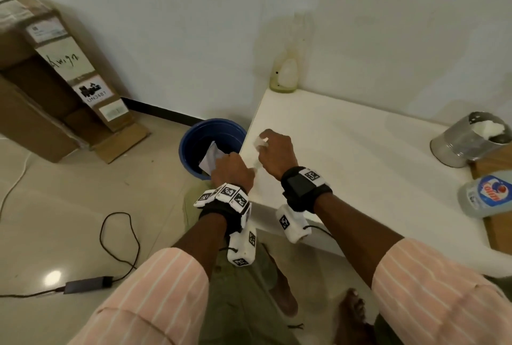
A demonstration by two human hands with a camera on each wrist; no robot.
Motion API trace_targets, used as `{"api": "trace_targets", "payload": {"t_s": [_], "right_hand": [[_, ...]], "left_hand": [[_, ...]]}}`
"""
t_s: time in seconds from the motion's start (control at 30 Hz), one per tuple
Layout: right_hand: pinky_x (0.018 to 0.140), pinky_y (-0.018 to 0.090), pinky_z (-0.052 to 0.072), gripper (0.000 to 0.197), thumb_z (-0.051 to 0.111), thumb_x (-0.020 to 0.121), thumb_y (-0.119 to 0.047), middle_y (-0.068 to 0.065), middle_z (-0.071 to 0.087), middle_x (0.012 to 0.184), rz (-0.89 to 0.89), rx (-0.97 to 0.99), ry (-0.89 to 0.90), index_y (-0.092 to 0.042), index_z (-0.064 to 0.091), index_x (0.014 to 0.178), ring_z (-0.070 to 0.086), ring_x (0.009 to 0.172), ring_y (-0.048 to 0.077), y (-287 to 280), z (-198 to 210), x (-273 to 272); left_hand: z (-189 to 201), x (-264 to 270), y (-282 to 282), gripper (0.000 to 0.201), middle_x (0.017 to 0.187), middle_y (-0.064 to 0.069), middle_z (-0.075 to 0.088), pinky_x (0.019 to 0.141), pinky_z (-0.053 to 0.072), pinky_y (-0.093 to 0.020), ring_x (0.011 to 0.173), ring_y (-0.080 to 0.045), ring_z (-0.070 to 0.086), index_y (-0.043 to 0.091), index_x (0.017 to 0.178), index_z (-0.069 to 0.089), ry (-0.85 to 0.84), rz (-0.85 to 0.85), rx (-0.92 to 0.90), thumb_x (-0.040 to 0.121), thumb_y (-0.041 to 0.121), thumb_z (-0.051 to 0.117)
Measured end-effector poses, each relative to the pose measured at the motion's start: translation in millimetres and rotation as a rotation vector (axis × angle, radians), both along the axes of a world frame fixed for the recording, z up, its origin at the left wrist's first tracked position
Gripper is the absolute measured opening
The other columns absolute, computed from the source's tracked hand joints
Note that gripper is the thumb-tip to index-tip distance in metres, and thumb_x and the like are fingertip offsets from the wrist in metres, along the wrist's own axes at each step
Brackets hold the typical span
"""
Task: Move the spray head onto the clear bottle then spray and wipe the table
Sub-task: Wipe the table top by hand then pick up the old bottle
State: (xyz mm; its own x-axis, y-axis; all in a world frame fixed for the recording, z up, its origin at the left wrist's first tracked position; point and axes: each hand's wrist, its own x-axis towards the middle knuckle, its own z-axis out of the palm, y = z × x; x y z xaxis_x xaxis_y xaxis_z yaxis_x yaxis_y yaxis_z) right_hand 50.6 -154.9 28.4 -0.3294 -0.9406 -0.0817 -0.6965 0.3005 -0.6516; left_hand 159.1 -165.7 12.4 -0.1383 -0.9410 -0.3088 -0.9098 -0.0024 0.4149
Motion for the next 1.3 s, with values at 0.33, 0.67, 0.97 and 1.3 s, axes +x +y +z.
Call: {"api": "trace_targets", "payload": {"t_s": [0.33, 0.67, 0.97, 1.3], "right_hand": [[0.068, 0.024, 0.036, 0.010, 0.061, 0.082, -0.007, 0.017, 0.071, 0.093, 0.212, 0.063, 0.092, -0.001, 0.069, 0.085, 0.064, 0.087, 0.031, -114.4, -1.1, 17.6], [0.092, 0.030, 0.048, 0.033, 0.061, 0.077, 0.002, 0.014, 0.068, 0.115, 0.276, 0.053, 0.007, -0.006, 0.071, 0.108, 0.062, 0.106, 0.029, -138.2, -36.2, 3.4], [0.089, 0.035, 0.043, 0.037, 0.056, 0.093, -0.036, 0.006, 0.062, 0.121, -0.328, -0.291, 0.084, -0.013, 0.058, 0.121, 0.057, 0.112, 0.026, -144.0, -16.0, -53.5], [0.071, 0.039, 0.051, 0.091, 0.056, 0.082, -0.065, 0.015, 0.042, 0.133, -0.680, -0.391, 0.084, -0.001, 0.029, 0.141, 0.057, 0.106, 0.032, -207.2, 41.0, -85.4]], "left_hand": [[-2.3, -15.7, -55.1, 0.031, 0.115, -0.004, 0.063, 0.097, 0.041, -0.043, 0.112, -0.026, 0.059, 0.020, 0.119, 0.058, -0.223, -0.016, 0.101, 0.088, 0.022, 0.057], [-7.9, -1.2, -90.7, 0.101, 0.132, -0.011, 0.057, 0.095, 0.047, -0.039, 0.121, -0.033, 0.055, 0.009, 0.138, 0.042, -0.173, -0.016, 0.475, 0.056, 0.043, 0.089], [-8.6, -22.4, -104.1, 0.151, 0.162, -0.015, -0.001, 0.115, 0.016, -0.062, 0.150, -0.037, 0.000, 0.008, 0.154, 0.001, -0.358, -0.456, 0.178, 0.040, 0.053, 0.091], [-9.7, -40.7, -112.9, 0.135, 0.161, -0.012, 0.011, 0.114, 0.029, -0.054, 0.146, -0.034, 0.023, 0.009, 0.153, 0.003, -0.410, -0.681, 0.074, 0.054, 0.038, 0.090]]}}
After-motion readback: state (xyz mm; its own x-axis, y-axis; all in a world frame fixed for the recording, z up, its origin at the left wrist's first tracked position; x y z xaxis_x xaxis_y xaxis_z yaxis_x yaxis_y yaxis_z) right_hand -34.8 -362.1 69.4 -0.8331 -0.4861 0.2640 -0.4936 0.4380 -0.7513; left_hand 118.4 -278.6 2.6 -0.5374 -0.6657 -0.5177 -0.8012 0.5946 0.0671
